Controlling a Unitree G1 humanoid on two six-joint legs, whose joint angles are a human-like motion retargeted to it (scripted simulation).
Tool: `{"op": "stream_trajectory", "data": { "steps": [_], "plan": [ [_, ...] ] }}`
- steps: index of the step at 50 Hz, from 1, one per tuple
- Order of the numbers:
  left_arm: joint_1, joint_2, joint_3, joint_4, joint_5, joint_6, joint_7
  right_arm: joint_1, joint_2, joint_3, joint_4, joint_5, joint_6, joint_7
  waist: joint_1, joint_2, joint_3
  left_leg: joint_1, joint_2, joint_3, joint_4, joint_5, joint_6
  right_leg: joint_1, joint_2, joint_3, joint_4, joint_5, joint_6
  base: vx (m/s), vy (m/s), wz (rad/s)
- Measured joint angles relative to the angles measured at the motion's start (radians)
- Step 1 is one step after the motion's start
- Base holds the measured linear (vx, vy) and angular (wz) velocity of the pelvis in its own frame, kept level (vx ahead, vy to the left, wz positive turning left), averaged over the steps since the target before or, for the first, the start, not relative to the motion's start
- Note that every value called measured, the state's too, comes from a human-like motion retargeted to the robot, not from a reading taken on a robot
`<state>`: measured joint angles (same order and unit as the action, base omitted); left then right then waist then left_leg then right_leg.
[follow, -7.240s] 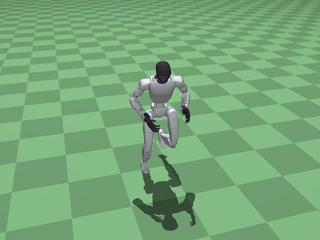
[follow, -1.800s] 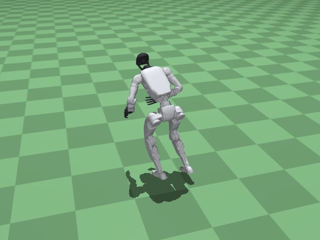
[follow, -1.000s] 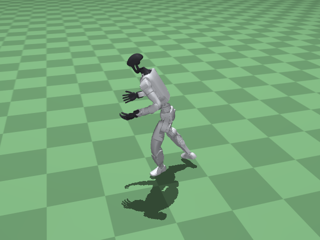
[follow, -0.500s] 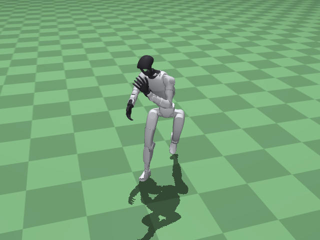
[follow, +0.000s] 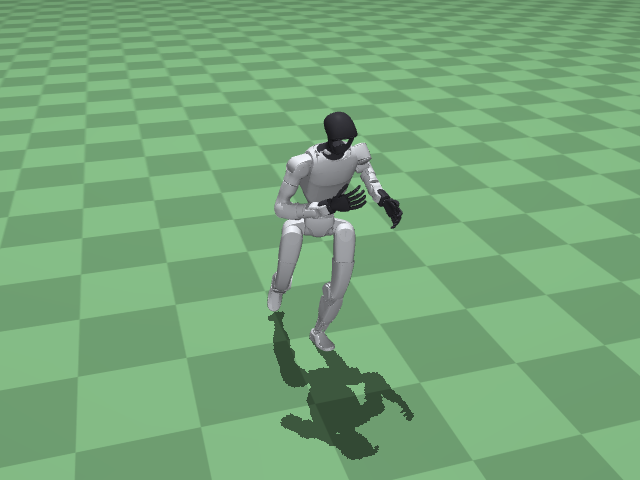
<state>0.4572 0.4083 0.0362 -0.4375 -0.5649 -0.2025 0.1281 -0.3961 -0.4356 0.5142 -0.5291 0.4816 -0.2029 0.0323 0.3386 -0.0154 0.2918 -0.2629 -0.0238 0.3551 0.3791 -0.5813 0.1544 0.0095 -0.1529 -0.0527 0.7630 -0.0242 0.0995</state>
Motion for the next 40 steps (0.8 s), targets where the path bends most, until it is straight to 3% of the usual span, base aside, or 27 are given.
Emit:
{"op": "stream_trajectory", "data": {
  "steps": [2,5,7,10,13,15,17,19,22,23,24,25,27,29,32,35,38,40],
  "plan": [
    [-0.269,-0.037,-0.143,0.104,0.086,0.011,0.079,0.142,0.03,-0.023,0.085,-0.128,0.009,-0.069,-0.061,-0.03,-0.002,-0.011,-0.026,-0.061,0.102,-0.084,0.048,-0.13,-0.054,-0.037,0.251,-0.136,-0.047,1.06,0.06,1.9],
    [-0.696,-0.03,-0.3,0.111,0.161,-0.01,0.185,0.405,0.045,-0.12,0.145,-0.233,0.003,-0.158,-0.183,-0.042,-0.008,0.044,-0.044,-0.151,0.106,-0.122,0.015,-0.315,-0.053,-0.038,0.442,-0.29,-0.069,1.1,-0.02,2.04],
    [-0.954,-0.016,-0.331,0.061,0.179,-0.026,0.172,0.599,0.003,-0.215,0.094,-0.092,-0.019,-0.099,-0.308,-0.001,-0.024,0.121,-0.022,-0.223,0.03,-0.078,-0.023,-0.403,-0.026,-0.071,0.409,-0.329,-0.059,1.19,-0.08,2.17],
    [-1.227,0.005,-0.323,0.018,0.272,-0.051,0.189,0.814,-0.147,-0.348,0.022,0.139,-0.021,0.04,-0.542,0.097,-0.055,0.229,0.052,-0.308,-0.088,0.089,-0.111,-0.478,0.004,-0.165,0.169,-0.323,-0.044,1.25,-0.19,1.98],
    [-1.38,0.024,-0.341,0.018,0.309,-0.086,0.309,0.916,-0.31,-0.466,0.023,0.184,0.003,0.115,-0.752,0.168,-0.068,0.313,0.103,-0.364,-0.179,0.326,-0.203,-0.476,0.013,-0.25,-0.256,-0.26,-0.017,1.3,-0.37,1.53],
    [-1.438,0.018,-0.361,0.022,0.288,-0.103,0.391,0.955,-0.374,-0.524,0.045,0.158,0.028,0.131,-0.851,0.18,-0.066,0.383,0.113,-0.39,-0.221,0.457,-0.245,-0.457,-0.004,-0.309,-0.499,-0.249,0.014,1.36,-0.5,1.14],
    [-1.44,-0.012,-0.355,0.028,0.221,-0.116,0.437,0.966,-0.393,-0.561,0.066,0.109,0.053,0.132,-0.904,0.184,-0.045,0.474,0.124,-0.413,-0.257,0.572,-0.254,-0.429,-0.008,-0.351,-0.604,-0.238,0.033,1.39,-0.56,0.48],
    [-1.36,-0.044,-0.305,0.018,0.101,-0.122,0.393,0.932,-0.383,-0.564,0.092,0.048,0.076,0.136,-0.904,0.186,0.0,0.57,0.139,-0.411,-0.249,0.68,-0.22,-0.38,0.02,-0.335,-0.552,-0.258,-0.001,1.39,-0.58,-0.65],
    [-1.07,-0.064,-0.213,0.03,-0.036,-0.082,0.184,0.785,-0.335,-0.462,0.192,-0.01,0.102,0.152,-0.865,0.18,0.057,0.609,0.161,-0.366,-0.019,0.761,-0.21,-0.32,0.078,-0.251,-0.275,-0.483,-0.092,1.48,-0.56,-1.42],
    [-0.931,-0.079,-0.209,0.069,-0.05,-0.061,0.132,0.721,-0.309,-0.399,0.252,-0.015,0.109,0.144,-0.84,0.187,0.013,0.52,0.167,-0.341,0.168,0.716,-0.227,-0.357,0.087,-0.223,-0.154,-0.564,-0.115,1.57,-0.51,-1.54],
    [-0.799,-0.103,-0.212,0.139,-0.059,-0.028,0.111,0.649,-0.263,-0.342,0.312,-0.045,0.121,0.109,-0.8,0.192,-0.019,0.46,0.171,-0.324,0.313,0.65,-0.204,-0.342,0.109,-0.194,-0.11,-0.624,-0.125,1.58,-0.48,-1.68],
    [-0.67,-0.132,-0.22,0.225,-0.067,0.011,0.105,0.573,-0.208,-0.288,0.373,-0.087,0.136,0.061,-0.751,0.194,-0.045,0.415,0.174,-0.312,0.437,0.575,-0.162,-0.301,0.138,-0.165,-0.105,-0.674,-0.129,1.59,-0.45,-1.79],
    [-0.395,-0.151,-0.244,0.394,-0.089,0.093,0.145,0.413,-0.085,-0.241,0.457,-0.177,0.168,-0.005,-0.625,0.198,-0.179,0.244,0.189,-0.278,0.691,0.378,-0.09,-0.259,0.17,-0.113,-0.105,-0.737,-0.126,1.65,-0.35,-1.76],
    [-0.122,-0.094,-0.254,0.451,-0.129,0.13,0.173,0.243,0.034,-0.22,0.481,-0.218,0.194,-0.015,-0.48,0.149,-0.312,0.083,0.183,-0.226,0.873,0.22,-0.01,-0.186,0.159,-0.045,-0.162,-0.737,-0.101,1.72,-0.21,-1.66],
    [0.196,0.147,-0.193,0.338,-0.22,0.118,0.083,-0.021,0.139,-0.144,0.437,-0.209,0.185,-0.041,-0.229,-0.015,-0.435,-0.153,0.139,-0.124,1.049,-0.017,0.085,-0.042,0.063,0.057,-0.289,-0.634,-0.021,1.74,-0.02,-1.45],
    [0.344,0.401,-0.011,0.221,-0.286,0.121,-0.106,-0.238,0.103,-0.047,0.323,-0.229,0.14,-0.113,0.03,-0.212,-0.444,-0.449,0.111,-0.053,1.132,-0.16,0.088,0.085,-0.055,0.097,-0.395,-0.401,0.023,1.74,0.19,-0.88],
    [0.303,0.465,0.217,0.195,-0.258,0.159,-0.248,-0.379,-0.011,-0.035,0.119,-0.315,0.09,-0.172,0.192,-0.399,-0.352,-0.762,0.196,0.042,1.058,-0.118,0.046,0.165,-0.123,0.088,-0.478,-0.122,0.038,1.73,0.22,0.26],
    [0.184,0.445,0.311,0.203,-0.165,0.12,-0.261,-0.396,-0.038,-0.061,-0.038,-0.36,0.015,-0.21,0.277,-0.488,-0.222,-0.835,0.256,0.141,0.867,-0.048,-0.007,0.234,-0.142,0.102,-0.501,0.034,0.07,1.72,0.11,0.43]
  ]
}}
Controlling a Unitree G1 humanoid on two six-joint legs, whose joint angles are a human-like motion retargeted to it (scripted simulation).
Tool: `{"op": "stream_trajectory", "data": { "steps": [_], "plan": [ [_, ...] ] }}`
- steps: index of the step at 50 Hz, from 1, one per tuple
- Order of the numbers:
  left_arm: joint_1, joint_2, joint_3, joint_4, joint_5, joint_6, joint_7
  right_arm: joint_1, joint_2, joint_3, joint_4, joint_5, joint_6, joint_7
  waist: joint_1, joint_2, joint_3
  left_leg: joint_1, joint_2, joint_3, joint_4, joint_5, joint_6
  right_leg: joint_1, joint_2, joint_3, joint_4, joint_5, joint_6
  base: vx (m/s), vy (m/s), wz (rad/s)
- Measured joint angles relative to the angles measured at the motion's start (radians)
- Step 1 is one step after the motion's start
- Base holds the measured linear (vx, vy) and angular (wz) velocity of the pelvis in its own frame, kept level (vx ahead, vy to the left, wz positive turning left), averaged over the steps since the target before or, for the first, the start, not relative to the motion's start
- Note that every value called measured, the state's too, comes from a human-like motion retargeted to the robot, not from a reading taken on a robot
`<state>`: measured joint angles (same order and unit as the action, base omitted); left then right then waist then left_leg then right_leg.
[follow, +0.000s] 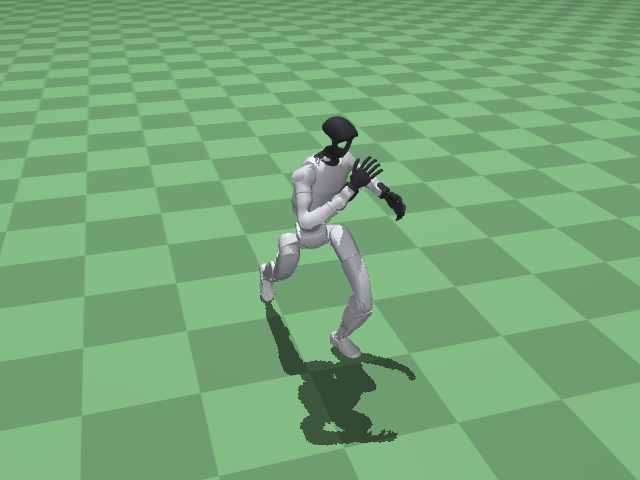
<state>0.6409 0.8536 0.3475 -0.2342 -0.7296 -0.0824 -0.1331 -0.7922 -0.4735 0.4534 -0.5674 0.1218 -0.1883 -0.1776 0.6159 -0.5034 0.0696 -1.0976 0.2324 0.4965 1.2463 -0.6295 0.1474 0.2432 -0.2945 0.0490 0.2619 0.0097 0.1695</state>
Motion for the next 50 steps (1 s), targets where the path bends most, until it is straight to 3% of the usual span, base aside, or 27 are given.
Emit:
{"op": "stream_trajectory", "data": {
  "steps": [2,3,5,7,10,13,15,18,20,22,23,24,25,27,29,31,33,35,37,40,43,45,47,50],
  "plan": [
    [-0.201,-0.078,0.008,0.032,0.121,-0.095,0.102,0.101,0.029,-0.047,-0.138,-0.009,-0.097,-0.014,0.111,0.119,0.259,0.192,0.001,-0.046,-0.168,0.118,-0.125,0.147,0.077,0.052,0.124,0.071,-0.011,1.68,0.06,-0.27],
    [-0.319,-0.132,-0.018,0.053,0.161,-0.133,0.21,0.178,0.051,-0.065,-0.173,0.0,-0.133,-0.033,0.12,0.209,0.371,0.306,-0.015,-0.108,-0.178,0.104,-0.138,0.17,0.135,0.05,0.283,0.04,-0.033,1.65,0.16,0.35],
    [-0.527,-0.278,-0.124,0.121,0.232,-0.18,0.443,0.379,0.112,-0.044,-0.136,0.022,-0.159,-0.086,0.031,0.291,0.45,0.406,-0.053,-0.202,-0.124,-0.037,-0.085,-0.025,0.18,-0.044,0.762,-0.124,-0.098,1.58,0.24,1.34],
    [-0.777,-0.417,-0.276,0.203,0.236,-0.193,0.62,0.496,0.169,-0.028,0.044,0.052,-0.091,-0.104,-0.162,0.192,0.442,0.333,-0.179,-0.212,-0.082,-0.133,0.043,-0.46,0.032,-0.136,1.282,-0.313,-0.115,1.48,0.18,2.26],
    [-1.053,-0.442,-0.442,0.217,0.226,-0.165,0.673,0.663,0.158,-0.073,0.203,0.086,-0.016,-0.074,-0.468,0.239,0.437,0.456,-0.209,-0.305,-0.088,-0.224,0.029,-0.833,0.002,-0.223,1.55,-0.477,-0.176,1.58,-0.06,1.89],
    [-1.334,-0.355,-0.573,0.153,0.359,-0.12,0.565,0.826,-0.037,-0.187,0.118,0.152,-0.084,-0.056,-0.667,0.345,0.432,0.65,-0.141,-0.352,-0.196,-0.243,-0.011,-1.138,0.016,-0.258,1.41,-0.522,-0.166,1.7,-0.25,0.85],
    [-1.471,-0.323,-0.633,0.089,0.393,-0.119,0.472,0.913,-0.167,-0.263,0.088,0.224,-0.107,-0.005,-0.748,0.439,0.424,0.779,-0.054,-0.36,-0.279,-0.216,-0.038,-1.282,0.04,-0.295,1.162,-0.474,-0.141,1.85,-0.31,-0.09],
    [-1.495,-0.295,-0.675,-0.049,0.289,-0.159,0.432,1.035,-0.321,-0.361,0.11,0.346,-0.058,0.124,-0.906,0.573,0.409,0.949,0.04,-0.394,-0.425,0.005,-0.113,-1.317,0.084,-0.322,0.539,-0.285,-0.044,2.05,-0.39,0.42],
    [-1.457,-0.29,-0.689,-0.159,0.19,-0.175,0.466,1.125,-0.388,-0.429,0.124,0.399,0.007,0.197,-1.048,0.643,0.43,1.073,0.072,-0.461,-0.509,0.192,-0.156,-1.229,0.071,-0.29,0.113,-0.234,0.014,2.22,-0.52,1.57],
    [-1.407,-0.327,-0.71,-0.255,0.152,-0.173,0.467,1.202,-0.386,-0.486,0.127,0.424,0.058,0.235,-1.145,0.681,0.441,1.196,0.086,-0.505,-0.563,0.342,-0.179,-1.14,-0.002,-0.313,-0.037,-0.124,0.046,2.22,-0.67,1.43],
    [-1.382,-0.359,-0.721,-0.291,0.153,-0.167,0.429,1.216,-0.363,-0.504,0.13,0.443,0.067,0.247,-1.15,0.698,0.444,1.234,0.093,-0.502,-0.54,0.374,-0.174,-1.121,-0.026,-0.344,0.007,-0.033,0.043,2.09,-0.73,0.24],
    [-1.346,-0.393,-0.733,-0.311,0.156,-0.16,0.371,1.205,-0.329,-0.505,0.142,0.469,0.066,0.252,-1.126,0.722,0.447,1.24,0.112,-0.487,-0.464,0.368,-0.161,-1.134,-0.027,-0.362,0.136,-0.025,0.025,2.0,-0.72,-0.65],
    [-1.305,-0.428,-0.746,-0.324,0.16,-0.151,0.302,1.182,-0.289,-0.499,0.158,0.499,0.061,0.252,-1.086,0.749,0.45,1.231,0.137,-0.466,-0.361,0.343,-0.144,-1.162,-0.018,-0.374,0.307,-0.06,-0.001,1.89,-0.7,-1.28],
    [-1.163,-0.482,-0.771,-0.285,0.221,-0.13,0.256,1.044,-0.217,-0.44,0.253,0.499,0.015,0.146,-0.979,0.815,0.45,1.096,0.178,-0.473,-0.042,0.257,-0.101,-1.208,0.037,-0.371,0.601,-0.255,-0.065,1.73,-0.6,-1.55],
    [-1.002,-0.499,-0.777,-0.189,0.351,-0.119,0.366,0.782,-0.165,-0.366,0.408,0.353,-0.009,-0.07,-0.875,0.85,0.45,0.876,0.155,-0.495,0.251,0.15,-0.036,-1.2,0.088,-0.363,0.701,-0.36,-0.115,1.53,-0.4,-1.44],
    [-0.842,-0.482,-0.744,-0.104,0.408,-0.115,0.5,0.496,-0.087,-0.327,0.511,0.166,0.032,-0.257,-0.773,0.832,0.45,0.636,0.051,-0.477,0.428,0.065,0.031,-1.17,0.11,-0.324,0.721,-0.414,-0.158,1.39,-0.2,-1.25],
    [-0.684,-0.424,-0.685,-0.092,0.372,-0.134,0.553,0.275,0.019,-0.306,0.502,0.093,0.042,-0.327,-0.673,0.784,0.45,0.393,-0.096,-0.443,0.459,0.063,0.048,-1.139,0.1,-0.275,0.742,-0.414,-0.182,1.34,-0.06,-0.95],
    [-0.533,-0.335,-0.616,-0.131,0.279,-0.166,0.539,0.13,0.107,-0.247,0.424,0.163,-0.003,-0.282,-0.595,0.718,0.45,0.182,-0.22,-0.403,0.345,0.119,0.032,-1.086,0.07,-0.228,0.743,-0.386,-0.174,1.38,0.0,-0.43],
    [-0.402,-0.274,-0.551,-0.166,0.151,-0.18,0.481,0.064,0.135,-0.134,0.337,0.276,-0.031,-0.172,-0.553,0.654,0.45,0.061,-0.274,-0.345,0.09,0.171,0.036,-0.984,0.036,-0.2,0.688,-0.367,-0.153,1.47,0.02,0.06],
    [-0.25,-0.254,-0.472,-0.187,0.006,-0.152,0.385,0.075,0.127,0.002,0.21,0.345,-0.006,0.046,-0.485,0.592,0.45,0.07,-0.257,-0.222,-0.476,0.251,0.034,-0.791,0.036,-0.185,0.577,-0.307,-0.132,1.63,0.02,-0.41],
    [-0.127,-0.281,-0.4,-0.184,-0.045,-0.105,0.308,0.227,0.165,0.024,0.121,0.367,0.072,0.323,-0.348,0.582,0.45,0.253,-0.194,-0.169,-1.055,0.289,-0.099,-0.558,0.139,-0.099,0.492,-0.203,-0.091,1.85,0.17,-1.88],
    [-0.075,-0.312,-0.347,-0.175,-0.044,-0.072,0.261,0.355,0.209,0.018,0.119,0.431,0.138,0.476,-0.292,0.572,0.45,0.356,-0.145,-0.136,-1.235,0.246,-0.174,-0.407,0.185,-0.005,0.476,-0.143,-0.053,1.92,0.39,-1.59],
    [-0.065,-0.359,-0.285,-0.155,-0.036,-0.042,0.219,0.463,0.245,0.018,0.168,0.478,0.201,0.555,-0.293,0.534,0.45,0.432,-0.102,-0.054,-1.222,0.281,-0.167,-0.327,0.204,0.093,0.565,-0.105,-0.033,1.83,0.47,-0.86],
    [-0.136,-0.437,-0.23,-0.069,-0.006,-0.023,0.216,0.581,0.253,0.05,0.255,0.461,0.211,0.512,-0.364,0.445,0.44,0.423,-0.047,0.026,-0.862,0.431,-0.034,-0.338,0.139,0.131,0.854,-0.164,-0.093,1.64,0.46,-0.06]
  ]
}}
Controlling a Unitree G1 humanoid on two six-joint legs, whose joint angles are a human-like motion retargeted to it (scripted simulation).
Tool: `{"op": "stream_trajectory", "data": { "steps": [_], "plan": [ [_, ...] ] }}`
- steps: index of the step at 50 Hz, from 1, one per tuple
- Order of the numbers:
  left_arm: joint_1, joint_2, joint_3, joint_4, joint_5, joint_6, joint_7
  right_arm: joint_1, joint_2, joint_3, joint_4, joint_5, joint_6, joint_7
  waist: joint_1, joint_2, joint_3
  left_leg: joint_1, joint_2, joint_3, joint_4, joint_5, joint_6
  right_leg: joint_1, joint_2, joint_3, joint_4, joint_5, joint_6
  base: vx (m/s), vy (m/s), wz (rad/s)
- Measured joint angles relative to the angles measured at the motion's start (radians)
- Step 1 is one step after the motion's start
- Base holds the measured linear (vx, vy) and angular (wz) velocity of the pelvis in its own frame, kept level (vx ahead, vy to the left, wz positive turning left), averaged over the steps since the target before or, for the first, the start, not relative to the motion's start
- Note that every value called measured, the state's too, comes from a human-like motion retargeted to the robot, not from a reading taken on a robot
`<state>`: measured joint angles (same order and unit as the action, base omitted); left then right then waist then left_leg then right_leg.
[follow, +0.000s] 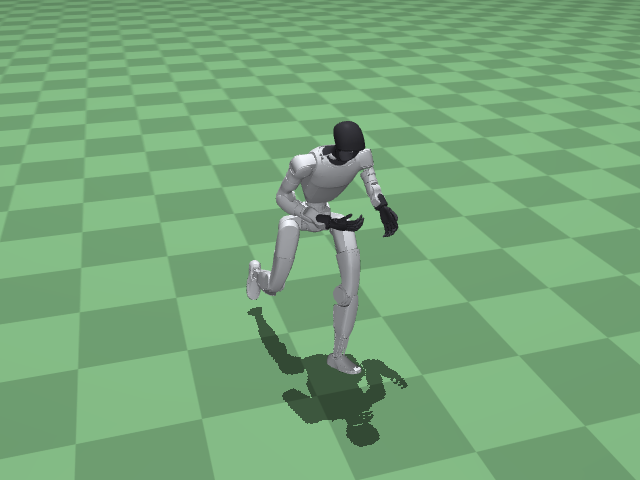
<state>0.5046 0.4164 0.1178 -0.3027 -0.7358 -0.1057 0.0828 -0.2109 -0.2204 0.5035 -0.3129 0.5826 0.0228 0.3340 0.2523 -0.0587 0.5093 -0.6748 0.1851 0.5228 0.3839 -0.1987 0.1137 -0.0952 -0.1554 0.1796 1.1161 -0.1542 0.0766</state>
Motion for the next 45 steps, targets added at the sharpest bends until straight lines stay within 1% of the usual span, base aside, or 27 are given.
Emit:
{"op": "stream_trajectory", "data": {
  "steps": [2,3,5,7,8,10,12,13,15,17,18,20,23,24,25,26,27,28,30,32,33,35,37,39,40,42,45],
  "plan": [
    [-0.16,-0.005,-0.038,0.116,0.071,-0.004,0.105,0.059,-0.013,0.037,0.057,-0.018,-0.039,-0.134,-0.061,-0.045,0.005,-0.049,0.001,-0.028,0.353,-0.176,0.057,-0.054,-0.078,-0.013,0.197,-0.093,-0.035,1.39,0.48,0.83],
    [-0.272,0.007,-0.081,0.174,0.13,-0.005,0.159,0.079,-0.022,0.049,0.087,-0.031,-0.059,-0.196,-0.086,-0.05,0.009,-0.042,-0.014,-0.036,0.448,-0.241,0.062,-0.089,-0.094,-0.016,0.274,-0.135,-0.047,1.22,0.46,1.34],
    [-0.523,0.018,-0.187,0.251,0.245,-0.007,0.222,0.098,-0.063,0.037,0.131,-0.087,-0.091,-0.275,-0.137,-0.032,0.011,0.008,-0.075,-0.065,0.514,-0.306,0.074,-0.18,-0.096,-0.035,0.372,-0.215,-0.077,1.07,0.41,1.83],
    [-0.759,-0.028,-0.279,0.246,0.277,-0.035,0.233,0.094,-0.15,-0.028,0.125,-0.113,-0.11,-0.279,-0.203,0.021,0.006,0.075,-0.144,-0.132,0.494,-0.312,0.078,-0.281,-0.074,-0.074,0.358,-0.26,-0.106,0.95,0.33,2.25],
    [-0.863,-0.068,-0.317,0.228,0.264,-0.055,0.226,0.098,-0.196,-0.067,0.111,-0.082,-0.119,-0.263,-0.241,0.054,0.001,0.109,-0.17,-0.174,0.479,-0.298,0.065,-0.325,-0.058,-0.097,0.309,-0.265,-0.117,0.93,0.26,2.32],
    [-1.046,-0.156,-0.387,0.194,0.225,-0.087,0.199,0.133,-0.258,-0.136,0.088,0.061,-0.129,-0.217,-0.313,0.116,-0.006,0.181,-0.204,-0.263,0.445,-0.247,0.012,-0.382,-0.017,-0.142,0.124,-0.252,-0.127,0.94,0.18,2.29],
    [-1.193,-0.237,-0.451,0.181,0.209,-0.104,0.183,0.192,-0.279,-0.193,0.085,0.205,-0.132,-0.189,-0.38,0.157,-0.014,0.264,-0.235,-0.352,0.397,-0.187,-0.043,-0.376,0.015,-0.175,-0.188,-0.199,-0.11,0.98,0.08,2.35],
    [-1.254,-0.272,-0.48,0.18,0.209,-0.109,0.182,0.221,-0.285,-0.222,0.091,0.247,-0.135,-0.188,-0.415,0.166,-0.022,0.308,-0.259,-0.397,0.37,-0.162,-0.063,-0.352,0.018,-0.189,-0.378,-0.152,-0.089,1.04,0.0,2.56],
    [-1.35,-0.336,-0.532,0.184,0.214,-0.114,0.19,0.275,-0.295,-0.286,0.112,0.275,-0.14,-0.205,-0.493,0.159,-0.051,0.403,-0.332,-0.495,0.322,-0.142,-0.085,-0.284,-0.008,-0.216,-0.757,-0.047,-0.024,1.1,-0.08,2.81],
    [-1.41,-0.389,-0.585,0.186,0.233,-0.105,0.193,0.338,-0.303,-0.364,0.131,0.248,-0.131,-0.227,-0.559,0.138,-0.094,0.511,-0.395,-0.608,0.294,-0.166,-0.092,-0.238,-0.038,-0.218,-0.989,-0.034,0.063,1.16,-0.21,2.83],
    [-1.427,-0.408,-0.612,0.18,0.245,-0.095,0.186,0.376,-0.306,-0.405,0.135,0.227,-0.123,-0.231,-0.582,0.13,-0.118,0.561,-0.41,-0.661,0.292,-0.187,-0.096,-0.227,-0.046,-0.211,-1.046,-0.058,0.101,1.14,-0.3,2.58],
    [-1.457,-0.434,-0.662,0.151,0.261,-0.073,0.16,0.455,-0.315,-0.498,0.126,0.174,-0.101,-0.228,-0.606,0.118,-0.158,0.632,-0.425,-0.749,0.344,-0.237,-0.099,-0.199,-0.069,-0.215,-1.082,-0.082,0.142,1.07,-0.38,2.33],
    [-1.51,-0.424,-0.701,0.05,0.295,-0.035,0.068,0.533,-0.348,-0.624,0.094,0.092,-0.073,-0.206,-0.591,0.1,-0.185,0.621,-0.432,-0.792,0.594,-0.307,-0.1,-0.16,-0.117,-0.304,-0.974,0.051,0.144,0.9,-0.46,2.0],
    [-1.511,-0.414,-0.703,0.014,0.309,-0.027,0.034,0.538,-0.365,-0.644,0.093,0.059,-0.07,-0.21,-0.577,0.104,-0.18,0.595,-0.408,-0.784,0.694,-0.312,-0.099,-0.167,-0.119,-0.341,-0.889,0.036,0.128,0.74,-0.44,1.73],
    [-1.505,-0.402,-0.702,-0.021,0.322,-0.02,0.002,0.537,-0.383,-0.655,0.096,0.023,-0.07,-0.22,-0.561,0.11,-0.172,0.565,-0.375,-0.772,0.795,-0.31,-0.095,-0.181,-0.115,-0.379,-0.786,-0.01,0.106,0.67,-0.41,1.57],
    [-1.462,-0.383,-0.695,-0.049,0.325,-0.02,0.0,0.501,-0.406,-0.632,0.119,-0.029,-0.064,-0.245,-0.546,0.122,-0.15,0.53,-0.325,-0.747,0.888,-0.309,-0.077,-0.206,-0.116,-0.411,-0.658,-0.088,0.086,0.61,-0.38,1.48],
    [-1.407,-0.366,-0.691,-0.07,0.322,-0.023,0.007,0.456,-0.431,-0.597,0.144,-0.084,-0.056,-0.271,-0.528,0.134,-0.129,0.494,-0.279,-0.719,0.97,-0.317,-0.054,-0.226,-0.121,-0.441,-0.545,-0.154,0.068,0.55,-0.35,1.38],
    [-1.327,-0.35,-0.697,-0.08,0.308,-0.029,0.034,0.392,-0.46,-0.541,0.174,-0.148,-0.041,-0.296,-0.506,0.143,-0.109,0.458,-0.239,-0.682,1.033,-0.344,-0.022,-0.236,-0.136,-0.467,-0.464,-0.194,0.056,0.5,-0.33,1.23],
    [-1.122,-0.225,-0.69,-0.109,0.252,-0.043,0.045,0.195,-0.476,-0.354,0.231,-0.284,-0.011,-0.31,-0.456,0.123,-0.089,0.391,-0.168,-0.591,1.102,-0.421,0.036,-0.23,-0.16,-0.511,-0.386,-0.244,0.03,0.43,-0.3,0.9],
    [-0.928,-0.054,-0.643,-0.141,0.186,-0.043,0.013,0.053,-0.453,-0.224,0.192,-0.372,-0.019,-0.306,-0.347,0.097,-0.101,0.342,-0.122,-0.49,1.074,-0.46,0.081,-0.207,-0.173,-0.535,-0.391,-0.256,-0.007,0.4,-0.24,0.54],
    [-0.839,0.042,-0.604,-0.163,0.154,-0.046,-0.004,0.001,-0.432,-0.187,0.155,-0.386,-0.034,-0.304,-0.285,0.084,-0.114,0.321,-0.113,-0.449,1.036,-0.47,0.087,-0.194,-0.177,-0.545,-0.405,-0.249,-0.019,0.4,-0.18,0.56],
    [-0.669,0.218,-0.517,-0.209,0.081,-0.068,-0.026,-0.071,-0.38,-0.149,0.07,-0.362,-0.067,-0.301,-0.163,0.056,-0.147,0.283,-0.114,-0.384,0.919,-0.478,0.077,-0.158,-0.182,-0.571,-0.457,-0.218,-0.019,0.41,-0.11,0.77],
    [-0.511,0.343,-0.424,-0.251,-0.012,-0.081,-0.052,-0.095,-0.314,-0.137,-0.028,-0.296,-0.095,-0.305,-0.056,0.024,-0.183,0.262,-0.106,-0.306,0.747,-0.463,0.067,-0.102,-0.179,-0.618,-0.552,-0.17,-0.012,0.43,-0.03,1.15],
    [-0.354,0.425,-0.317,-0.293,-0.11,-0.074,-0.092,-0.082,-0.246,-0.126,-0.137,-0.239,-0.122,-0.313,0.039,-0.015,-0.217,0.27,-0.093,-0.192,0.539,-0.432,0.066,-0.038,-0.168,-0.672,-0.656,-0.11,-0.02,0.46,0.06,1.46],
    [-0.28,0.446,-0.262,-0.308,-0.152,-0.064,-0.11,-0.071,-0.215,-0.116,-0.191,-0.216,-0.134,-0.317,0.08,-0.032,-0.233,0.281,-0.093,-0.131,0.425,-0.419,0.063,-0.009,-0.163,-0.7,-0.703,-0.076,-0.023,0.47,0.13,1.74],
    [-0.14,0.432,-0.15,-0.32,-0.187,-0.055,-0.137,-0.056,-0.162,-0.088,-0.281,-0.162,-0.156,-0.292,0.131,-0.057,-0.266,0.317,-0.123,-0.024,0.176,-0.39,0.044,0.04,-0.142,-0.742,-0.762,-0.008,-0.018,0.48,0.19,2.03],
    [0.008,0.317,-0.017,-0.301,-0.149,-0.053,-0.16,-0.044,-0.115,-0.057,-0.358,-0.048,-0.16,-0.185,0.152,-0.049,-0.316,0.381,-0.167,0.155,-0.126,-0.308,0.0,0.1,-0.085,-0.756,-0.768,0.072,-0.007,0.48,0.22,2.47]
  ]
}}
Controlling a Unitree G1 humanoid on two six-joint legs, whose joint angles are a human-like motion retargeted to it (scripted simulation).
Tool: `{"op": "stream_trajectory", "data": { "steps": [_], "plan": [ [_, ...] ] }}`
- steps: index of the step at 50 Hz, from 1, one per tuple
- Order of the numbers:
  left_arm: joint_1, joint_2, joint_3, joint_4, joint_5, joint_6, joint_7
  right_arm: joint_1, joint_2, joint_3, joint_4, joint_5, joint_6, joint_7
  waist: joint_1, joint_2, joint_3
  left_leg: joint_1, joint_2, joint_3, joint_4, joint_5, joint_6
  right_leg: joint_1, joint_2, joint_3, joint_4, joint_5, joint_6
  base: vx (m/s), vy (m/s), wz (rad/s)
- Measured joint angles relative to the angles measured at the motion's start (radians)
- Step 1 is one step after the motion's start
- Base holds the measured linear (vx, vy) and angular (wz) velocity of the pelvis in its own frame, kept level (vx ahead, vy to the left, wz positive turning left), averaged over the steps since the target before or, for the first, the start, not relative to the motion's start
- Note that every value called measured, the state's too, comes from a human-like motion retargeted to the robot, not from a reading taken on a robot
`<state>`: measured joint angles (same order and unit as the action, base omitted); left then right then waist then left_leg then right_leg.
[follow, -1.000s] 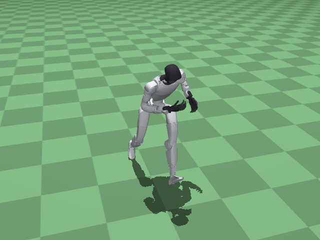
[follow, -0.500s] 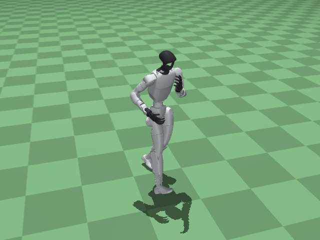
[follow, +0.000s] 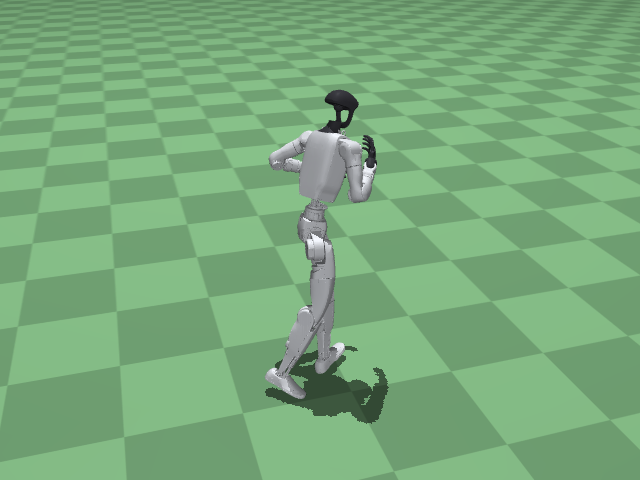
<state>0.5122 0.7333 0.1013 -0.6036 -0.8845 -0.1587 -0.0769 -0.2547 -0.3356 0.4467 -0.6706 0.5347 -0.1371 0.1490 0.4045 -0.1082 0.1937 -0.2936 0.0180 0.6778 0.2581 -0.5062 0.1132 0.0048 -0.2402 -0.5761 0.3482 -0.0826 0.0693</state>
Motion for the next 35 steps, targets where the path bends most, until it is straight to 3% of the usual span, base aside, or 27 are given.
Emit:
{"op": "stream_trajectory", "data": {
  "steps": [3,5,8,10,12,15,18,20,23,26,28,30,33,35],
  "plan": [
    [0.043,-0.162,0.062,0.069,0.113,-0.003,0.034,0.032,0.0,-0.012,0.01,0.073,0.067,0.167,-0.019,0.044,-0.028,0.056,-0.027,0.122,-0.099,0.037,-0.028,-0.026,0.044,0.137,0.201,0.032,0.017,0.48,0.23,2.71],
    [0.009,-0.27,0.061,0.145,0.181,-0.003,0.08,0.06,-0.017,-0.056,0.055,0.052,0.113,0.24,-0.035,0.07,-0.026,0.076,-0.044,0.055,-0.082,-0.065,0.02,-0.113,0.08,0.312,0.454,0.041,0.069,0.44,0.2,2.94],
    [-0.163,-0.407,-0.036,0.295,0.251,-0.022,0.216,0.122,0.001,-0.093,0.212,-0.064,0.09,0.114,-0.092,0.087,0.023,0.04,-0.052,-0.17,0.122,-0.227,0.138,-0.241,0.165,0.498,0.866,-0.03,0.142,0.41,0.09,3.45],
    [-0.374,-0.457,-0.159,0.389,0.314,-0.061,0.358,0.169,0.008,-0.11,0.358,-0.186,0.021,-0.133,-0.157,0.122,0.091,0.01,-0.062,-0.302,0.281,-0.287,0.149,-0.296,0.163,0.504,1.093,-0.119,0.11,0.39,0.13,4.29],
    [-0.583,-0.444,-0.245,0.383,0.361,-0.074,0.41,0.278,-0.009,-0.177,0.438,-0.217,-0.021,-0.295,-0.255,0.173,0.14,0.04,-0.107,-0.445,0.307,-0.291,0.118,-0.341,0.128,0.486,1.242,-0.205,0.045,0.45,0.23,4.73],
    [-0.911,-0.374,-0.25,0.276,0.386,-0.065,0.367,0.513,-0.062,-0.355,0.401,-0.077,-0.072,-0.263,-0.421,0.262,0.195,0.149,-0.127,-0.658,0.227,-0.237,0.056,-0.413,0.119,0.455,1.308,-0.32,-0.042,0.59,0.18,4.43],
    [-1.174,-0.315,-0.209,0.179,0.477,-0.107,0.402,0.775,-0.174,-0.53,0.312,0.036,-0.069,-0.099,-0.625,0.335,0.21,0.242,-0.097,-0.829,0.134,-0.091,-0.02,-0.491,0.146,0.42,1.163,-0.362,-0.046,0.76,0.11,3.84],
    [-1.294,-0.293,-0.203,0.135,0.474,-0.15,0.478,0.894,-0.238,-0.608,0.286,0.102,-0.048,-0.032,-0.747,0.38,0.211,0.321,-0.052,-0.895,0.005,0.073,-0.094,-0.518,0.155,0.381,0.952,-0.359,-0.046,0.87,0.02,2.97],
    [-1.391,-0.244,-0.214,0.096,0.491,-0.195,0.519,0.972,-0.293,-0.665,0.298,0.145,-0.014,0.046,-0.857,0.42,0.189,0.36,-0.012,-0.902,-0.063,0.29,-0.212,-0.508,0.122,0.266,0.504,-0.353,-0.057,0.93,-0.13,2.06],
    [-1.394,-0.18,-0.142,0.091,0.702,-0.166,0.516,0.961,-0.319,-0.683,0.33,0.044,-0.004,0.058,-0.898,0.419,0.171,0.445,-0.012,-0.877,-0.121,0.441,-0.271,-0.425,0.13,0.182,0.008,-0.323,-0.008,0.98,-0.28,1.34],
    [-1.315,-0.157,-0.066,0.07,0.92,-0.133,0.547,0.895,-0.31,-0.657,0.356,-0.047,0.002,0.045,-0.899,0.381,0.2,0.533,-0.021,-0.852,-0.11,0.492,-0.257,-0.357,0.158,0.255,-0.131,-0.254,0.02,1.01,-0.35,0.69],
    [-1.176,-0.168,-0.009,0.058,1.045,-0.109,0.592,0.792,-0.28,-0.598,0.389,-0.131,-0.005,-0.014,-0.861,0.329,0.247,0.558,-0.042,-0.818,0.054,0.492,-0.204,-0.288,0.167,0.337,-0.07,-0.271,-0.012,0.99,-0.34,-0.1],
    [-0.891,-0.242,-0.018,0.141,0.977,-0.093,0.612,0.536,-0.248,-0.458,0.457,-0.217,-0.012,-0.184,-0.753,0.292,0.252,0.299,-0.099,-0.785,0.646,0.289,-0.115,-0.284,0.149,0.367,0.132,-0.441,-0.074,0.95,-0.27,-0.36],
    [-0.643,-0.283,-0.03,0.188,0.82,-0.106,0.549,0.34,-0.228,-0.396,0.45,-0.226,-0.014,-0.247,-0.674,0.274,0.21,0.08,-0.084,-0.718,0.944,0.153,-0.046,-0.294,0.138,0.371,0.188,-0.505,-0.075,0.99,-0.22,-0.27]
  ]
}}
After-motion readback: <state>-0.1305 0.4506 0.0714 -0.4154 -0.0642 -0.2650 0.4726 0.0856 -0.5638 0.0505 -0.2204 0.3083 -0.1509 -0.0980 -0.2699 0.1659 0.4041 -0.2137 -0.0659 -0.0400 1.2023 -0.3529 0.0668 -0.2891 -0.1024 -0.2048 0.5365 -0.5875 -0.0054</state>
